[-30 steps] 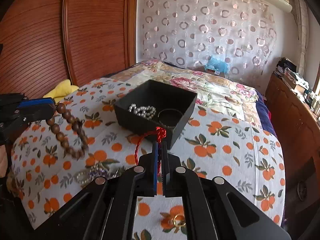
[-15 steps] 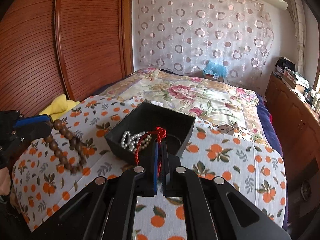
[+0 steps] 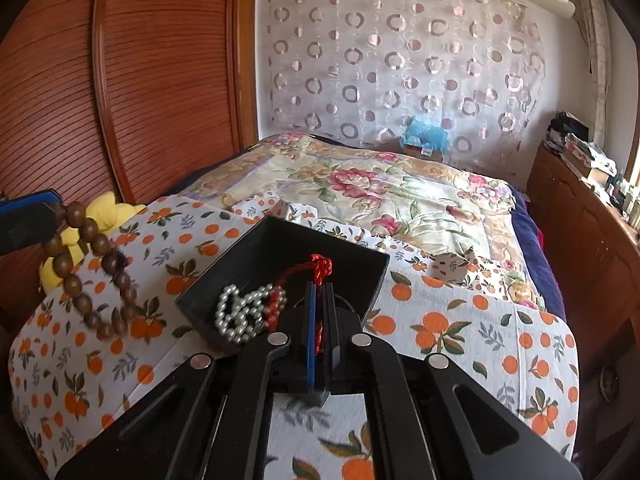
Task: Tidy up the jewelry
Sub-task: 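Lower the red string bracelet into the black box and open the right tool, then lower the wooden bead bracelet into the black box and open the left tool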
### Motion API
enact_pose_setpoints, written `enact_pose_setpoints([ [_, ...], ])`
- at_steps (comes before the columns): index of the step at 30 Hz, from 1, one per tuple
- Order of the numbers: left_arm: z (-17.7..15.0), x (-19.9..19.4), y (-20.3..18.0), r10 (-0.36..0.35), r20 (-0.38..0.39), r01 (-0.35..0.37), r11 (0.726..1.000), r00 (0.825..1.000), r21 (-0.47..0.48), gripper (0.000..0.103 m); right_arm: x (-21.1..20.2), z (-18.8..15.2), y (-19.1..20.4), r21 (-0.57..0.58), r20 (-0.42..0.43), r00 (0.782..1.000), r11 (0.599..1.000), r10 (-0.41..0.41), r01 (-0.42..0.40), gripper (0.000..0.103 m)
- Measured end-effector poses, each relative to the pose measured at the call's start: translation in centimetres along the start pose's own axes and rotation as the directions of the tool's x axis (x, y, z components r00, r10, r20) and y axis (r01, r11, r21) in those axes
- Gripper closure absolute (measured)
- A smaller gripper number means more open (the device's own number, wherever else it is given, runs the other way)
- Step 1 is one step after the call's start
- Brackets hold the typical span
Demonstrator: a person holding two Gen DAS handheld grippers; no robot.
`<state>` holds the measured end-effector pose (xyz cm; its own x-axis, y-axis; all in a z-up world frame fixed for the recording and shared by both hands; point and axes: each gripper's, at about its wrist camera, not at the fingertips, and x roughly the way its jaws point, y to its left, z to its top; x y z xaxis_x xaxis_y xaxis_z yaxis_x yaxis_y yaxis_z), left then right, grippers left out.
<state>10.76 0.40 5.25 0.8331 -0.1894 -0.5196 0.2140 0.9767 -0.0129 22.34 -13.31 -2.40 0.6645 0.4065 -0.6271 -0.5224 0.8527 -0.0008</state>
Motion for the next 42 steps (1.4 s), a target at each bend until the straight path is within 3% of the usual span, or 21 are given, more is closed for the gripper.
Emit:
enact_pose_setpoints([
  [8,1.8,1.7,-0.4,0.018,0.000,-0.018,1.000,1.000,0.023,0.090,1.0,0.4,-0.8,0.048,-0.008,0.998,0.997,0.063,-0.062,0.099],
  [12,2.4,2.6,-0.6,0.028,-0.004,-0.028,0.999,1.000,0.031,0.090,0.4,0.0,-1.1,0.064,0.000,0.997,0.995,0.076,-0.076,0.087],
  [14,2.5,2.8,-0.6,0.026,-0.007,-0.026,0.999,1.000,0.025,0.090,0.3,-0.2,-1.2,0.063,-0.001,0.996,0.994,0.089,-0.089,0.087],
  [37,3.6,9.9,-1.4,0.066,-0.094,-0.063,0.997,0.993,0.041,0.090,-3.9,-4.9,-3.6,0.068,0.009,0.999,0.997,0.042,-0.043,0.087],
  [42,2.4,11.0,-1.5,0.066,-0.129,-0.061,0.997,0.990,0.037,0.090,-4.3,-5.7,-3.7,0.083,0.009,0.999,0.996,0.038,-0.038,0.072],
])
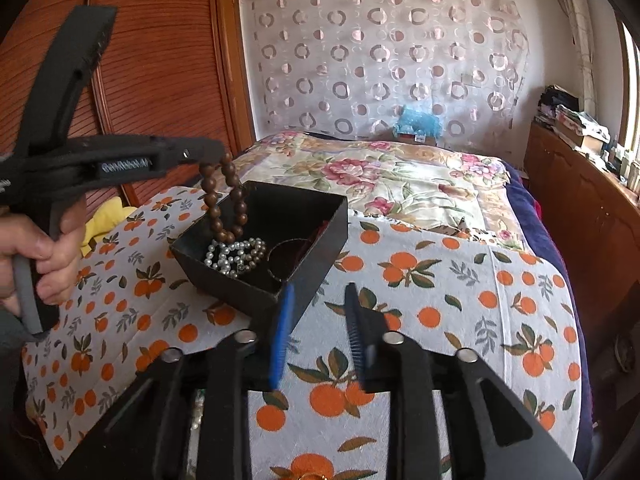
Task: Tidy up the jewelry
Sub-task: 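Lower the wooden bead bracelet into the black box and open the left tool, then move both open tools back over the remaining jewelry pile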
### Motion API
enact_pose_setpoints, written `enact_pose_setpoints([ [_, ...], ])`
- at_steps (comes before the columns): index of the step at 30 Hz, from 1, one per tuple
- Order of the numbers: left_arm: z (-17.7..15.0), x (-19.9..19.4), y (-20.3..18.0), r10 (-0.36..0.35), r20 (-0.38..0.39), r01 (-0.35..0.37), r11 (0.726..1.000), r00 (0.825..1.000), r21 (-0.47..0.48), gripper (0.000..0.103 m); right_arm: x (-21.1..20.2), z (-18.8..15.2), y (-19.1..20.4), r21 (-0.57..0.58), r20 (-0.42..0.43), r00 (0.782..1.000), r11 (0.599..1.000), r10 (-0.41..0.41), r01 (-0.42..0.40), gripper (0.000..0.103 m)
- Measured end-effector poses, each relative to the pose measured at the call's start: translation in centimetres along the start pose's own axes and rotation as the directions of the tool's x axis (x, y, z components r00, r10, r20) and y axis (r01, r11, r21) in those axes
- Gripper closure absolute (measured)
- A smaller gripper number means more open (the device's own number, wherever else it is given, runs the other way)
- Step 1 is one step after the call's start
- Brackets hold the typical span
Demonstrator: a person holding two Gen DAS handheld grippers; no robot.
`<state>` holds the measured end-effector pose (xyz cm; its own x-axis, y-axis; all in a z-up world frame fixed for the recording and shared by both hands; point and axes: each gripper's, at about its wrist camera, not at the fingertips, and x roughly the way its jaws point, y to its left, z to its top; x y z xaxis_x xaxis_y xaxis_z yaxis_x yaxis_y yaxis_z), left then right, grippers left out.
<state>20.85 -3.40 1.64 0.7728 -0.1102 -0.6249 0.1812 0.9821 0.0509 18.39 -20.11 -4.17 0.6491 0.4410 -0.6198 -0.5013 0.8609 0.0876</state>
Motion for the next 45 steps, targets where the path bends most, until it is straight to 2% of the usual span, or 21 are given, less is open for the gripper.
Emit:
enact_pose_setpoints([
  [4,-1.1,-0.3,0.0,-0.008,-0.011,0.008,1.000,1.000,0.004,0.087,-0.8,-0.9,0.3,-0.002,0.005,1.000,1.000,0.002,-0.002,0.067],
  [7,-2.5,-1.2,0.0,-0.015,-0.013,0.015,1.000,1.000,0.003,0.074,-1.6,-1.6,0.7,0.000,0.008,1.000,1.000,0.006,-0.006,0.064],
  [9,-4.0,-2.0,0.0,-0.030,-0.022,0.030,0.999,0.999,0.012,0.072,-2.1,-2.2,1.2,-0.002,0.007,1.000,1.000,0.017,-0.017,0.063],
  [16,-8.3,-4.4,-0.2,-0.072,-0.043,0.073,0.997,0.996,0.006,0.057,-3.2,-4.5,3.3,-0.032,-0.006,0.999,0.999,0.035,-0.035,0.062],
  [20,-10.5,-5.9,-0.3,-0.100,-0.048,0.100,0.995,0.994,-0.007,0.053,-3.6,-5.6,4.3,-0.033,-0.018,0.999,0.998,0.048,-0.049,0.062],
  [31,-15.3,-7.3,-0.7,-0.142,-0.101,0.139,0.990,0.985,-0.035,0.052,-3.6,-7.7,6.8,-0.050,-0.063,0.994,0.995,0.086,-0.089,0.062],
  [45,-16.8,-8.9,0.0,-0.130,-0.090,0.126,0.990,0.987,-0.058,0.052,-3.1,-9.6,9.5,-0.052,-0.147,0.975,0.983,0.168,-0.177,0.062],
])
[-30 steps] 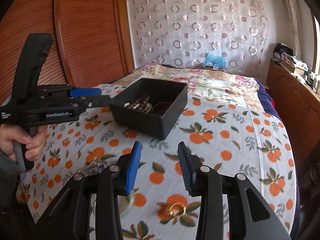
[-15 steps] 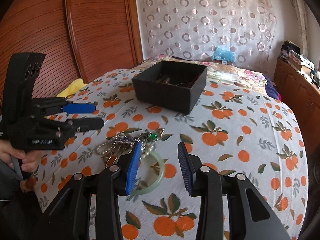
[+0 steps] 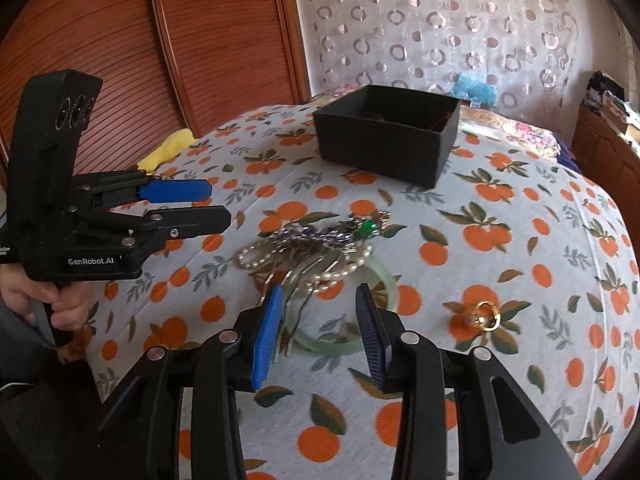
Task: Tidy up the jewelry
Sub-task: 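Move both open tools back over the remaining jewelry pile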
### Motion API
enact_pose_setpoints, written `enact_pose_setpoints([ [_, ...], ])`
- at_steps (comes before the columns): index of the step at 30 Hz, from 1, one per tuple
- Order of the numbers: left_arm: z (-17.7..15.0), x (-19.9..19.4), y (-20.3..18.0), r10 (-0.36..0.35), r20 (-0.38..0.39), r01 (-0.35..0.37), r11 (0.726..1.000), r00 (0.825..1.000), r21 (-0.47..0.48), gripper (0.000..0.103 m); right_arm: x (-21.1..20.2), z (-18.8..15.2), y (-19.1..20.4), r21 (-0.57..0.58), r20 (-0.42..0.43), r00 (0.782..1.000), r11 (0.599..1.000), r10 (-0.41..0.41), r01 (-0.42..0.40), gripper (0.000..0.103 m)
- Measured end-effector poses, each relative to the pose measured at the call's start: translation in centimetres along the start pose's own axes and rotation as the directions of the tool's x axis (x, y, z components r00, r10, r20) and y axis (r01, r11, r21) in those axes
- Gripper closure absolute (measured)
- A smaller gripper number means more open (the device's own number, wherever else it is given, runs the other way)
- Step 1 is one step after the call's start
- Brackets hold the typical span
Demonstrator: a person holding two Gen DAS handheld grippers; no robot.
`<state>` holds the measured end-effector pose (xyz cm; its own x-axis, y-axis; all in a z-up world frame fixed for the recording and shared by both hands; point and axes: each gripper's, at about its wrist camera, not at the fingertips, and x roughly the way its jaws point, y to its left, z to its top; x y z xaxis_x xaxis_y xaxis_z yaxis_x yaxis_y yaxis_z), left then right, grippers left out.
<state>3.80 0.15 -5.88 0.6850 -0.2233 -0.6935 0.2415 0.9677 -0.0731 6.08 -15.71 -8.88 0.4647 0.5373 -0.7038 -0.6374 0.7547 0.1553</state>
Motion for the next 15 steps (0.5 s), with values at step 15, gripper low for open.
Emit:
enact_pose_setpoints([
  [15,-0.6,0.0,-0.1,-0.012,-0.006,0.012,1.000,1.000,-0.006,0.052,1.4,0.2,1.7,-0.054,-0.048,0.999,0.998,-0.012,0.010,0.087],
])
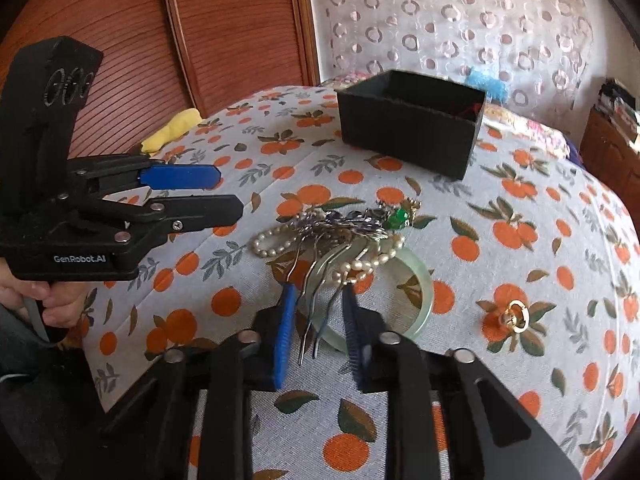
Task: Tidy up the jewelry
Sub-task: 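Move both open tools back over the remaining jewelry pile, then close the left tool on the purple flower hair comb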
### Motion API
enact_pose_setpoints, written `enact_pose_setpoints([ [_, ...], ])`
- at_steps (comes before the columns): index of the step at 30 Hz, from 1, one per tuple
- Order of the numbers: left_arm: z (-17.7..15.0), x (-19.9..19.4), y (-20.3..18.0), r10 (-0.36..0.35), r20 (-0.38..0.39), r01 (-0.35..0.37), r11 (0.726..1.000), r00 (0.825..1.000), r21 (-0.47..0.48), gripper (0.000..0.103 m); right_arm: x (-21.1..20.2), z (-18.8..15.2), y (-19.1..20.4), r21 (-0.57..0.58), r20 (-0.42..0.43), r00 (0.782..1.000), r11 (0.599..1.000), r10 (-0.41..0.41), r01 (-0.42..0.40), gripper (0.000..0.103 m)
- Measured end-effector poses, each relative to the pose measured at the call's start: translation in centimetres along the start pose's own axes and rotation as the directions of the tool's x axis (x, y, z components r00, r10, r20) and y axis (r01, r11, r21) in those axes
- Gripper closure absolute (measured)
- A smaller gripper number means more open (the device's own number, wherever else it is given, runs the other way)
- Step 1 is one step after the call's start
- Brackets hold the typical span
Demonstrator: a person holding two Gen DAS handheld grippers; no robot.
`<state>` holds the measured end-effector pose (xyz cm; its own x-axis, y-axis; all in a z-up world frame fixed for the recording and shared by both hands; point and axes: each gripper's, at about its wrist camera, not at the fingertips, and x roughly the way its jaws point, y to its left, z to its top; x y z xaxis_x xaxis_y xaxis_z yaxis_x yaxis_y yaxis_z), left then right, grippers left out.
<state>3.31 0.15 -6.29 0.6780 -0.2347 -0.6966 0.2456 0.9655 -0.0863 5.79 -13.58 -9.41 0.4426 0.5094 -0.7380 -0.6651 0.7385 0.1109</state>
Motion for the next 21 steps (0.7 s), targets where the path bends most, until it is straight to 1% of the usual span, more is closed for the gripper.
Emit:
enact_pose_setpoints([
  [4,0.2,0.3,-0.1,-0.012,-0.006,0.012,1.000,1.000,-0.002,0.052,-0.4,0.1,-1.0,-0.008,0.004,0.999,0.999,-0.038,0.038,0.089],
  [10,1.1,1.3,-0.8,-0.035,-0.023,0.036,0.999,0.999,0.018,0.052,-0.9,0.4,-2.7,0.001,0.015,0.998,0.998,-0.066,0.066,0.089],
  [16,2.4,2.3,-1.7,-0.065,-0.030,0.066,0.997,0.997,0.034,0.052,-1.4,0.4,-3.4,0.009,0.026,0.998,0.999,-0.053,0.053,0.089],
  [18,2.9,2.8,-1.9,-0.093,-0.038,0.094,0.995,0.995,0.031,0.052,-1.5,0.3,-3.5,0.004,0.027,0.998,0.999,-0.054,0.054,0.089],
  [21,3.8,3.7,-2.4,-0.108,-0.048,0.110,0.993,0.993,0.045,0.052,-1.4,0.2,-3.7,0.001,0.003,0.998,0.998,-0.056,0.056,0.087],
])
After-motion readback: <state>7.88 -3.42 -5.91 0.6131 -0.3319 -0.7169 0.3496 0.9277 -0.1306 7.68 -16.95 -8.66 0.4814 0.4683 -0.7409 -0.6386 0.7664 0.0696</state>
